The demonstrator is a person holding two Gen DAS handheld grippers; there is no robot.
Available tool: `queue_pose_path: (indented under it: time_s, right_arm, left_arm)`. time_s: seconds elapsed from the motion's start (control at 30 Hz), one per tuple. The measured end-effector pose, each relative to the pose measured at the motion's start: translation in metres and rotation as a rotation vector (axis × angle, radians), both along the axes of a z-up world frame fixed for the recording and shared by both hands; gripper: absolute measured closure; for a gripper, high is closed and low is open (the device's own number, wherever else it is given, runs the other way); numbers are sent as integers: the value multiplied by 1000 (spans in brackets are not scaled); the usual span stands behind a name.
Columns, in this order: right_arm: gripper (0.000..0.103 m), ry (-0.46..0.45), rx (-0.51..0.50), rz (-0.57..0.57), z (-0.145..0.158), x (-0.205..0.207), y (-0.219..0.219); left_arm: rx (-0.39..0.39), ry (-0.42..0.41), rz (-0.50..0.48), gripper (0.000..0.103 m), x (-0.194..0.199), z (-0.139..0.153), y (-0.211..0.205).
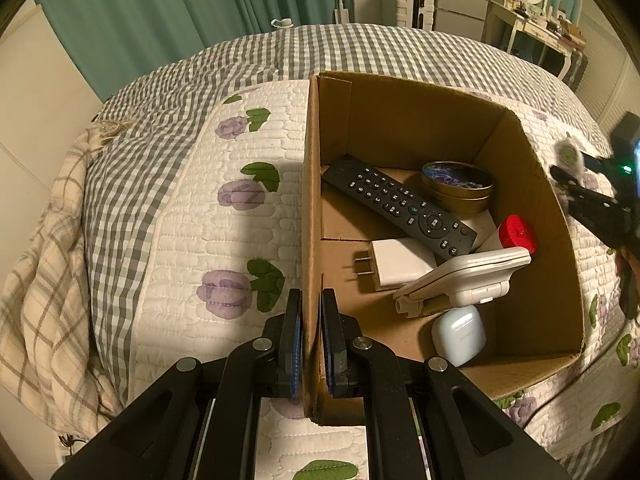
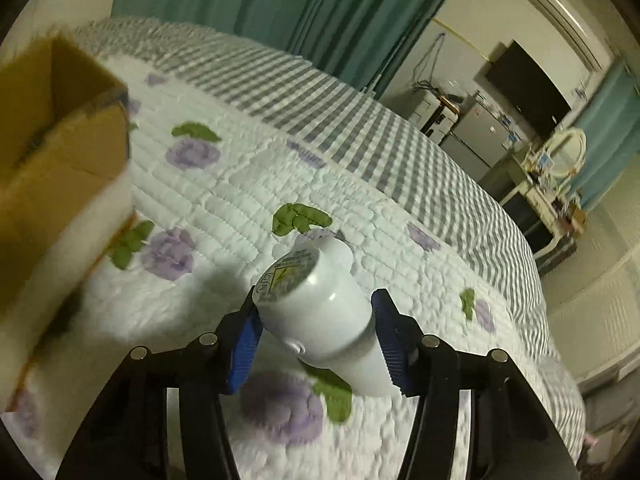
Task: Organize rigid objects
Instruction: 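Carry the white bottle into the box and open the right tool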
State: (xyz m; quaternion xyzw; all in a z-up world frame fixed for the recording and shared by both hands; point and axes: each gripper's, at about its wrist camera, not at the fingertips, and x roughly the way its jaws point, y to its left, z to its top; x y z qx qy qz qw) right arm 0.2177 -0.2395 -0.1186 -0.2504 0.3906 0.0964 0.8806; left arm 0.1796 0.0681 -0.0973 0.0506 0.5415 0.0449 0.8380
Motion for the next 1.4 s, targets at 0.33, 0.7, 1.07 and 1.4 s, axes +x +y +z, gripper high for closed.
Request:
queue_pose_path:
  time_s: [0.33, 0.7, 1.07, 1.4]
  right_arm:
    - [51, -11, 98, -13, 47, -59, -16]
    - [51, -103, 161, 52, 148, -120, 12]
    - [51, -55, 237, 207, 175, -148, 80]
    - [51, 155, 229, 311, 117, -149, 127]
  left_arm:
    - [-3, -2, -1, 95, -1, 1, -1]
    - [-12, -6, -11, 94, -2, 3, -1]
    - [-27, -21, -34, 94, -7, 6, 2]
    - [-36, -36, -54, 94, -9, 6, 3]
